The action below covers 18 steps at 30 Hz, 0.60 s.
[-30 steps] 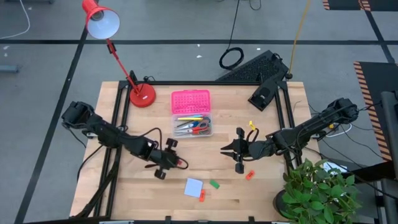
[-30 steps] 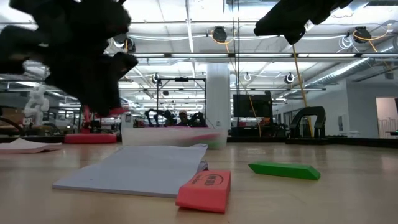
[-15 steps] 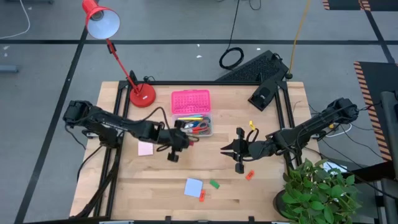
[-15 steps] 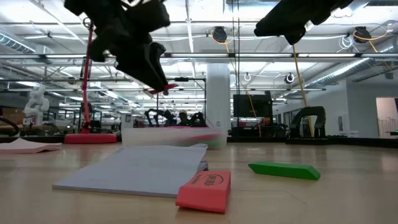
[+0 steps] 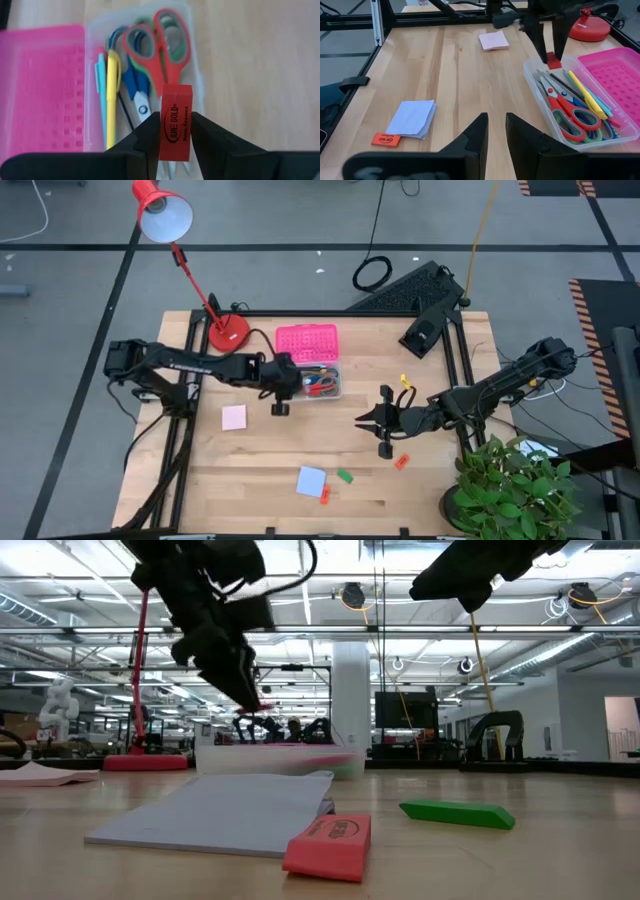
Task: Pack school essentials
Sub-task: Put the red eraser into the pink supply box
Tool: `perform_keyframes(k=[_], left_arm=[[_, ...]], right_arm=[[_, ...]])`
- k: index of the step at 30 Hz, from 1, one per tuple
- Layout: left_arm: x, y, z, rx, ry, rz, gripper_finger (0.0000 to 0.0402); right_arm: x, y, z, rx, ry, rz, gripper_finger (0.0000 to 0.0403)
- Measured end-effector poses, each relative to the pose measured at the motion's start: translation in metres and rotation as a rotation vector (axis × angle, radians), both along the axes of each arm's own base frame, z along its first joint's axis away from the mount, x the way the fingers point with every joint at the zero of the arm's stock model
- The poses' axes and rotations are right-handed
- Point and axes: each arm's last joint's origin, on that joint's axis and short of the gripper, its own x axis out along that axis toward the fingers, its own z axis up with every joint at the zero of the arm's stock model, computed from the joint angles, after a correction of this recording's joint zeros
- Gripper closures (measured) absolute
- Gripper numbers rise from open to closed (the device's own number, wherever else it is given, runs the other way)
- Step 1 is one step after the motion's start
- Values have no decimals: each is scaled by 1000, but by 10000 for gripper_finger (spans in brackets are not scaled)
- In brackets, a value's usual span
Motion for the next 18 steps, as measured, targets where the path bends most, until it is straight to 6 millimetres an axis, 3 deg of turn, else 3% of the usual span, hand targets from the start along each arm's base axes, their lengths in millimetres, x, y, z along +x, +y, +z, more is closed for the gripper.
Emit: perform_keyframes(k=[8, 18], left_arm=[[-12, 7, -24, 4, 38, 12, 295], [-17, 14, -33, -14, 28, 69, 295]], right_arm=[[0, 0, 0, -1, 2, 0, 344], [0, 0, 0, -3, 2, 1, 344]])
